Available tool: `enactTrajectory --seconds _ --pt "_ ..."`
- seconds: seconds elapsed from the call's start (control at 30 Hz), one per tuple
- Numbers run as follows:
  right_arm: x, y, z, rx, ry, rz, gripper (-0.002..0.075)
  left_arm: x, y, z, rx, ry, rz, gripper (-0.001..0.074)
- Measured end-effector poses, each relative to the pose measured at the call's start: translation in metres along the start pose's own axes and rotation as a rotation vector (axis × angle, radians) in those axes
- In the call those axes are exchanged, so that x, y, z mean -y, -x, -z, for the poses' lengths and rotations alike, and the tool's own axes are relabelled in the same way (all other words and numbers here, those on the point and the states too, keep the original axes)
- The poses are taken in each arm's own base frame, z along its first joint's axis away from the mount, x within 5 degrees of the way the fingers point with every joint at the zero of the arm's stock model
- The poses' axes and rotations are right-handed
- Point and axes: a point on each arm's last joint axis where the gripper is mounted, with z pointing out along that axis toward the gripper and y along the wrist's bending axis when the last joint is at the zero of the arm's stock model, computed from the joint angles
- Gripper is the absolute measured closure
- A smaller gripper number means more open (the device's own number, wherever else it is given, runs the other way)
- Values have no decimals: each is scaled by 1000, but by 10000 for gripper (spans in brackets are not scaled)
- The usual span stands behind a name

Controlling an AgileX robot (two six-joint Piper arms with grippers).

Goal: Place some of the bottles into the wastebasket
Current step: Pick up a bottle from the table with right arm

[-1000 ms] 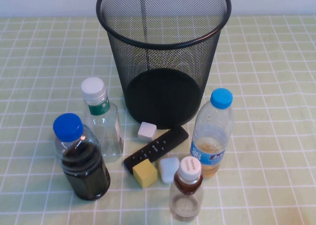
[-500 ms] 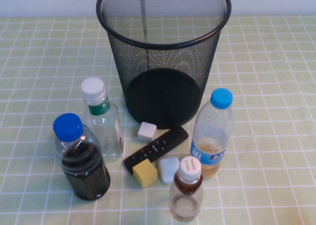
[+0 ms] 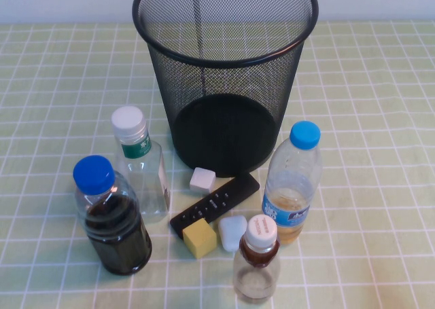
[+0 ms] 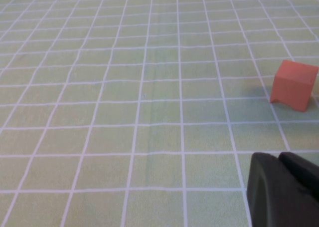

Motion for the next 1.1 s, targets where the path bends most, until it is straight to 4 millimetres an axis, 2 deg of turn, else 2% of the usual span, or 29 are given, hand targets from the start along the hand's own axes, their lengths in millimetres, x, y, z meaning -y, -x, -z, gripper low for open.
enactTrajectory --seconds 0.17,0.3,0.43,0.53,0.63,0.8,0.9,1.1 --pt "0 14 1 151 19 -306 733 0 0 0 0 0 0 740" --pt "3 19 2 215 8 -399 733 0 0 0 0 0 0 741" --pt "1 17 2 189 29 -473 726 0 0 0 0 0 0 740" --pt "-7 21 0 81 78 -479 726 0 0 0 0 0 0 741" --pt "-19 38 -4 -79 121 -426 726 0 0 0 0 0 0 741" --pt "-34 60 -22 -437 159 -299 726 0 0 0 0 0 0 740" --pt "-35 68 -37 -603 150 -237 732 0 0 0 0 0 0 740" --pt "-29 77 -59 -777 104 -102 726 0 0 0 0 0 0 740"
